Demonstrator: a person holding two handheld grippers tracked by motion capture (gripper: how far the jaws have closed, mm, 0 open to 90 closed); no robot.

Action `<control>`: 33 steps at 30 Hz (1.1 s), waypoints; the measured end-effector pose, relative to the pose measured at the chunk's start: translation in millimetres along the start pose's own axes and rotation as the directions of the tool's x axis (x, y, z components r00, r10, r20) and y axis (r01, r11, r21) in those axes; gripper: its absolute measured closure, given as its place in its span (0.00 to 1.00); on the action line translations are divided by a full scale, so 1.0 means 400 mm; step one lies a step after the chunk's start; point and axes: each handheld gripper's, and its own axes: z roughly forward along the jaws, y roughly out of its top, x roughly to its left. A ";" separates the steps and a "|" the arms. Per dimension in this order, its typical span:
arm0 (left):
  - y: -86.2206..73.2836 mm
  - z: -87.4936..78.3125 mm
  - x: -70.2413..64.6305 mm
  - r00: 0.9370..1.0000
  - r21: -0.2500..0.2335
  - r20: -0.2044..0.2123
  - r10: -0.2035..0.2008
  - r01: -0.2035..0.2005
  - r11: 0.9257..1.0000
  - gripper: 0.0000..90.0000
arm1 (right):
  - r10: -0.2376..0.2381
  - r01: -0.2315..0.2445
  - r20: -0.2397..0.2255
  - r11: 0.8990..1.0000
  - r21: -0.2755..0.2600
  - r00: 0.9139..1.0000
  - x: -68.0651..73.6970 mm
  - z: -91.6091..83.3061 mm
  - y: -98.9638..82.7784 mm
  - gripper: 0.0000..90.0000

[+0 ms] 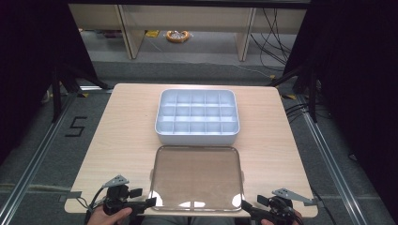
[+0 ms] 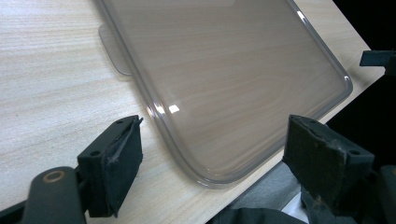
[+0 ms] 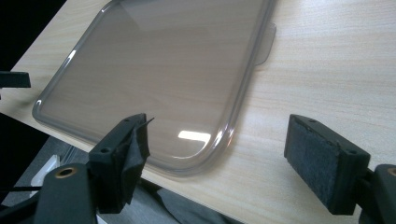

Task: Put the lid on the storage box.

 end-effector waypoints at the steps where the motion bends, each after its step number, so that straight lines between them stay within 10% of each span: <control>1: 0.000 0.001 0.000 1.000 0.000 0.000 -0.002 0.002 1.000 0.21 | 0.001 -0.001 -0.001 1.000 0.000 1.000 0.000 0.000 0.000 0.26; 33: 0.030 0.044 0.008 0.999 0.023 -0.035 0.003 -0.002 1.000 0.41 | 0.045 -0.045 -0.058 0.999 0.009 0.997 -0.004 0.067 0.049 0.39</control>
